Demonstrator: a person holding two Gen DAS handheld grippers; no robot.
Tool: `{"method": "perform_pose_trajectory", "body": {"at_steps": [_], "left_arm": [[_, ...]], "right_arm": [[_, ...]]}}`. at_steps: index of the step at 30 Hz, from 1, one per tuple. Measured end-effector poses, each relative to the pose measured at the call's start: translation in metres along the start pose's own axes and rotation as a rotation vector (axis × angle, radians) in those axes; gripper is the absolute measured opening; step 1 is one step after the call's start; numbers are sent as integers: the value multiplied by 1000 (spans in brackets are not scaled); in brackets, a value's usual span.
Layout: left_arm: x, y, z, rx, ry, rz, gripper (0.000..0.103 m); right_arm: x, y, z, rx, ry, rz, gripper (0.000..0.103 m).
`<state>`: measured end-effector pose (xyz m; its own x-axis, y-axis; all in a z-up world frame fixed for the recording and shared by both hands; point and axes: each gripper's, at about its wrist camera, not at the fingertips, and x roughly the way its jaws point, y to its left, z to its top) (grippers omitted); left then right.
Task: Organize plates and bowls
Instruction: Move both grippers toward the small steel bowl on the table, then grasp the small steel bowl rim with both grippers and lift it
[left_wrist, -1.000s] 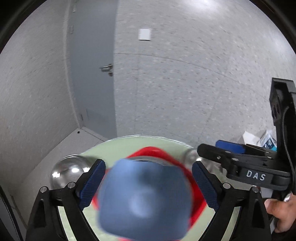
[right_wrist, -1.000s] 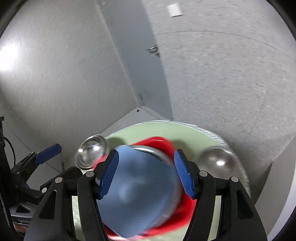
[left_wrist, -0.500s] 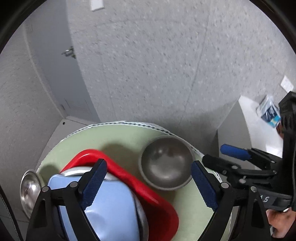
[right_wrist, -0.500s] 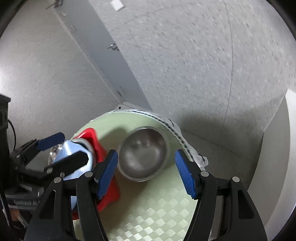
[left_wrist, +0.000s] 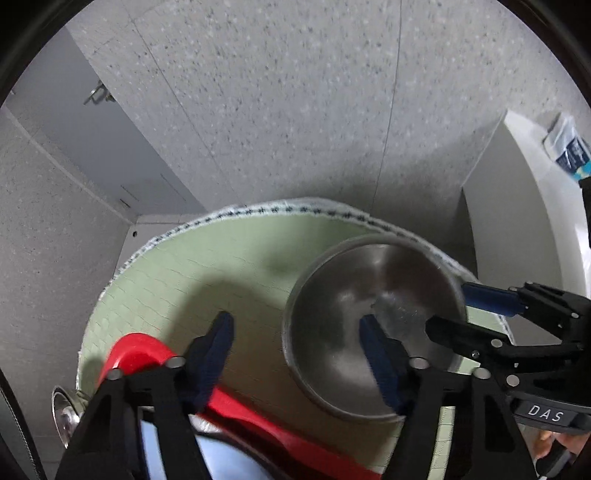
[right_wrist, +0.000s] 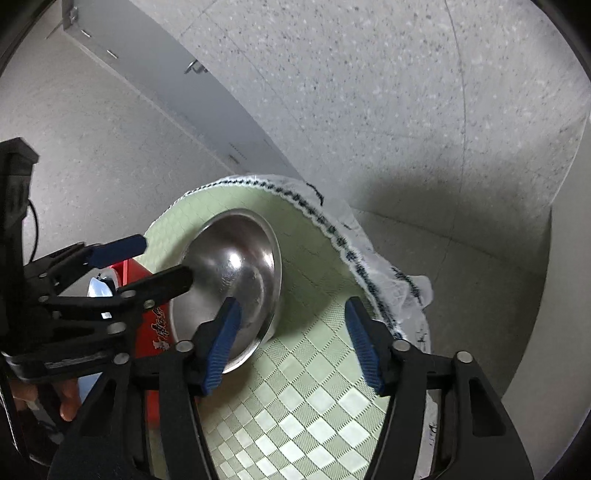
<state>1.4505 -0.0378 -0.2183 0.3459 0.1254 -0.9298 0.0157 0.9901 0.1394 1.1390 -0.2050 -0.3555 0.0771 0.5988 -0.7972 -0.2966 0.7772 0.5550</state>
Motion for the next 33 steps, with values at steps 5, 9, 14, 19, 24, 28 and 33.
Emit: {"method": "perform_pose_trajectory", "body": {"at_steps": [5, 9, 14, 19, 24, 28, 33], "left_arm": [[22, -8, 10, 25, 24, 21, 50], [35, -13, 9, 33, 33, 9, 23], [30, -12, 10, 3, -10, -47, 16], [2, -15, 9, -5, -112, -100, 15], [-33, -4, -7, 2, -212, -162, 15], [-67, 21, -37, 13, -289, -214, 15], [-112, 77, -91, -3, -350, -262, 15]], "right_arm": [[11, 1, 0, 10, 31, 54, 31], [12, 3, -1, 16, 35, 66, 18], [1, 7, -5, 17, 1, 44, 18], [-29, 18, -7, 15, -70, 21, 18], [-67, 44, -10, -6, -164, -25, 18], [-97, 79, -19, -18, -237, -50, 18], [-112, 143, -34, -59, -292, -83, 18]]}}
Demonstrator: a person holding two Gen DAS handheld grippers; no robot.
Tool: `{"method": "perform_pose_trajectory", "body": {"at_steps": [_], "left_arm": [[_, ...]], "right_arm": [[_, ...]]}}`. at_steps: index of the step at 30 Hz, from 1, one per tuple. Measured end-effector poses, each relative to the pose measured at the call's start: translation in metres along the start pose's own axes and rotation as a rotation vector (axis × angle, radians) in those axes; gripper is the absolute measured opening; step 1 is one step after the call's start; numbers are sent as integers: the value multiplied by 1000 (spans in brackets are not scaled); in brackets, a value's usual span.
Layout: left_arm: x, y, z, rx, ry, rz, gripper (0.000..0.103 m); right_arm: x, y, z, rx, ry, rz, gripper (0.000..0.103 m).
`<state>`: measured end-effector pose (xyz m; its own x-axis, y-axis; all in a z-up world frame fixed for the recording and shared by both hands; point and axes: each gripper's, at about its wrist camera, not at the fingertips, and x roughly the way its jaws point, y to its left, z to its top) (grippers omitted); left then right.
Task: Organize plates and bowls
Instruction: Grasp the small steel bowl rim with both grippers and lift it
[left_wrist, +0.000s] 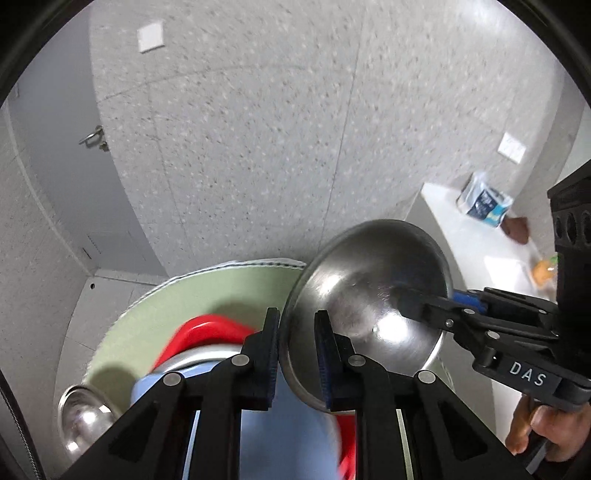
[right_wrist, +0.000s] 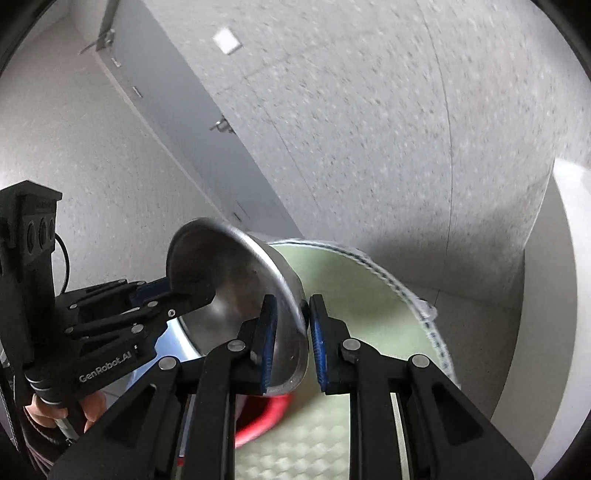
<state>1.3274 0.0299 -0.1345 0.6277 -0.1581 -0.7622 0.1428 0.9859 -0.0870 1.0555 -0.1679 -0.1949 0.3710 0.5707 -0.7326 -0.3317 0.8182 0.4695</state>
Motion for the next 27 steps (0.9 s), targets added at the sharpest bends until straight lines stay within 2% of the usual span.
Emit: {"method": "perform_pose_trajectory", "body": {"at_steps": [7, 14, 20, 27], "left_arm": [[-110, 84, -69, -48, -39, 36, 15], [-203, 171, -140, -160, -24, 92, 14], [-222, 231, -181, -266, 21, 97, 14], [-213, 268, -208, -329, 70, 83, 14]], "right_arm": [[13, 113, -21, -73, -10, 22, 18], [66, 210, -43, -157, 72, 68, 18], [118, 264, -60, -222, 164, 71, 18], [175, 277, -71, -260, 262, 24, 18]]}}
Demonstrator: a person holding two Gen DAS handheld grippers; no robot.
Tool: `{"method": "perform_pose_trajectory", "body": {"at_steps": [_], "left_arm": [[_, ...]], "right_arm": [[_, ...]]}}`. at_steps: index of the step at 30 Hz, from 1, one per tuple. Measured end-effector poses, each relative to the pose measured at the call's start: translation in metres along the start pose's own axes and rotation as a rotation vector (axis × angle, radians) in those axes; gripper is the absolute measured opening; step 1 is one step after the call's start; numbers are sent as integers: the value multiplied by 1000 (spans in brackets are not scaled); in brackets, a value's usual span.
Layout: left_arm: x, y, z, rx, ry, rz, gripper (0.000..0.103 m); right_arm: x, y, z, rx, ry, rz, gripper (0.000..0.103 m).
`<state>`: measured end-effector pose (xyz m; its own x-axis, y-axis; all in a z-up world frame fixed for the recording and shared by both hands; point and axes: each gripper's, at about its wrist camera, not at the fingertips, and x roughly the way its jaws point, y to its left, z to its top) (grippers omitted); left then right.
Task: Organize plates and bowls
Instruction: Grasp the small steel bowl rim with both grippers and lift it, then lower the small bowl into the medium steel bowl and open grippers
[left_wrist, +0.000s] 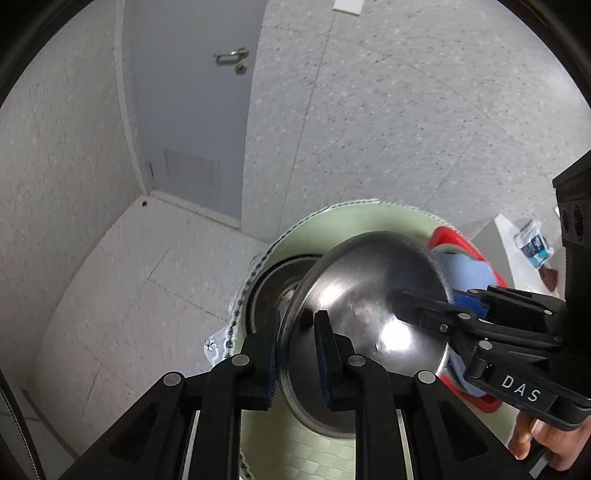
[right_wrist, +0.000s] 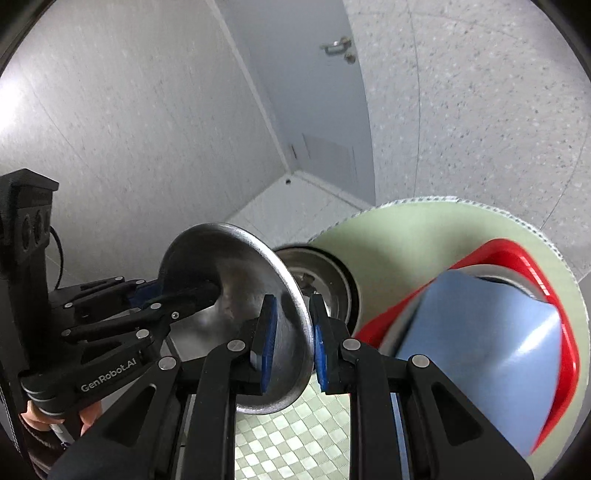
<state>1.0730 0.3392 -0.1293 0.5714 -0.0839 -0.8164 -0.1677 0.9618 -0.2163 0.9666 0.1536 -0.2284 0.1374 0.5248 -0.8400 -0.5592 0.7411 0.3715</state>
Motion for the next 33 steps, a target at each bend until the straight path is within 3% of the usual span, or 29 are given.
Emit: {"method": "perform_pose_trajectory", "body": {"at_steps": [6, 10, 17, 30, 33], "left_arm": [[38, 23, 20, -24, 47, -5, 14], [75, 19, 40, -28, 69, -8, 14], [106, 12, 53, -31, 86, -11, 15], [114, 4, 51, -39, 67, -7, 17], [112, 2, 49, -44, 67, -17, 22]], "right_arm": [[36, 1, 1, -11, 65, -49, 18], [55, 0, 2, -30, 92, -88, 18], [70, 5, 0, -86, 116, -161, 18], [76, 9, -3, -108, 126, -188, 22], [76, 11, -3, -112, 132, -177, 30]]}}
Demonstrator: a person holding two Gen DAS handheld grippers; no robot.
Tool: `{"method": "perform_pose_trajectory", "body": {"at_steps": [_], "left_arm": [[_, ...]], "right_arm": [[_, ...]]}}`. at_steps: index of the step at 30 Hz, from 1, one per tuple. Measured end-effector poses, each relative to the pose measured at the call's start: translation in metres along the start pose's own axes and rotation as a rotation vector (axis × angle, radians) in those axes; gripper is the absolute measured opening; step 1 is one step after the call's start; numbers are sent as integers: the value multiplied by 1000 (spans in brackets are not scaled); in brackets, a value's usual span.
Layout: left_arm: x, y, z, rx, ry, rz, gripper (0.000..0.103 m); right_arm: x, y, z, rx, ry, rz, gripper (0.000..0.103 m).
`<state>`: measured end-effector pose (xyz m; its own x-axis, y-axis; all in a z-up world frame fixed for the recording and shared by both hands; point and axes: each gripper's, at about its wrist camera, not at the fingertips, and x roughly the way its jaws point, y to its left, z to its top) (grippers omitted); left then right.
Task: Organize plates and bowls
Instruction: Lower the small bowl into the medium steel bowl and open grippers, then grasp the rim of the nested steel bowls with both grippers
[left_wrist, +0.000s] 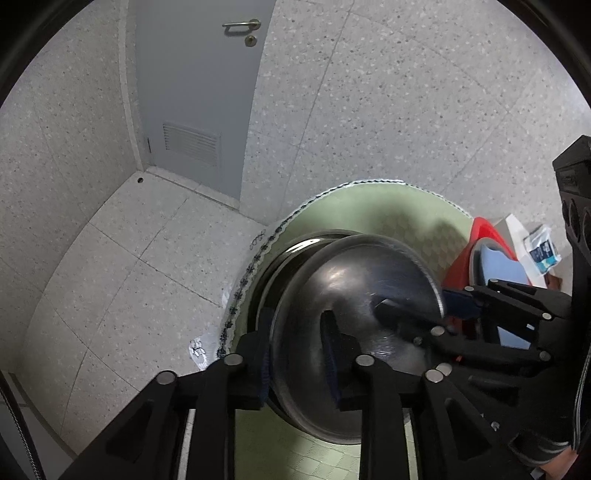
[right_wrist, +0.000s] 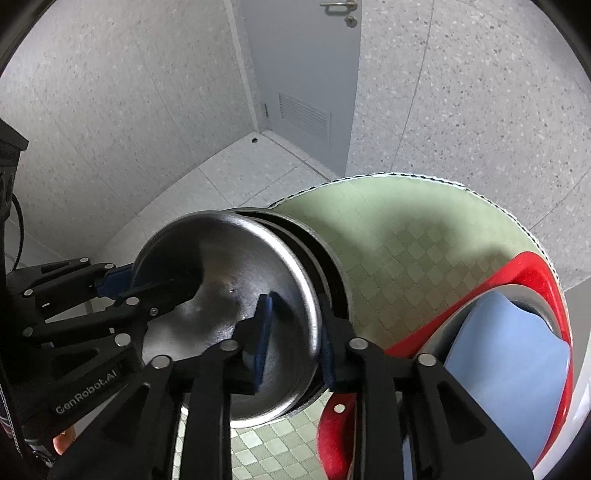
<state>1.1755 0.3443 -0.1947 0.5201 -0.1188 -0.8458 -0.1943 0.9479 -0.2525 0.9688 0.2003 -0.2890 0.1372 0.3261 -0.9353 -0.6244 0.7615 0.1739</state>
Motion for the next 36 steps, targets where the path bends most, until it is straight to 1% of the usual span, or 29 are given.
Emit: {"method": "perform_pose_trajectory", "body": {"at_steps": [4, 6, 9, 10, 11, 12, 13, 14, 15, 16, 17, 19, 21, 23, 26, 30, 31, 36], "left_arm": [[-2, 4, 0, -21, -1, -15, 24], [-5, 5, 0, -27, -3, -20, 26], [-11, 5, -1, -31, -15, -27, 31], [-13, 5, -2, -34, -18, -28, 36], [-17, 5, -3, -39, -29, -15, 48], [-21, 5, -3, -42, -43, 6, 55], [-28, 6, -4, -46, -66, 29, 70], [-34, 6, -5, -52, -86, 30, 81], [-40, 8, -6, -61, -107, 25, 86], [-46, 10, -7, -72, -122, 32, 90], [-52, 11, -7, -81, -137, 45, 92], [-59, 13, -11, -92, -155, 60, 96], [-67, 16, -16, -115, -175, 76, 97], [-72, 18, -24, -148, -187, 85, 100], [-72, 17, -38, -190, -189, 85, 101], [-55, 18, -46, -218, -146, 99, 101], [-48, 19, -49, -232, -125, 92, 101], [-31, 20, -57, -269, -79, 86, 100]], "right_arm": [[-5, 3, 1, -9, -6, -12, 31], [-7, 2, 2, -13, -11, -21, 35], [-11, -1, 2, -10, -14, -13, 36], [-14, -1, 2, -13, -18, -14, 37], [-15, -2, 2, -15, -20, -14, 38], [-17, -3, 3, -15, -22, -13, 38], [-20, -5, 4, -13, -27, -13, 38], [-23, -7, 4, -14, -30, -9, 39], [-25, -9, 5, -16, -29, -1, 41], [-27, -10, 6, -19, -29, 4, 49], [-30, -12, 7, -24, -31, 6, 55], [-34, -14, 9, -38, -32, 1, 55], [-37, -18, 12, -40, -30, 12, 56], [-39, -21, 17, -43, -24, 11, 61], [-38, -25, 23, -60, -5, 4, 64], [-24, -28, 34, -83, 58, 6, 67], [-19, -30, 34, -85, 77, 6, 68], [11, -33, 38, -101, 175, 33, 68]]}}
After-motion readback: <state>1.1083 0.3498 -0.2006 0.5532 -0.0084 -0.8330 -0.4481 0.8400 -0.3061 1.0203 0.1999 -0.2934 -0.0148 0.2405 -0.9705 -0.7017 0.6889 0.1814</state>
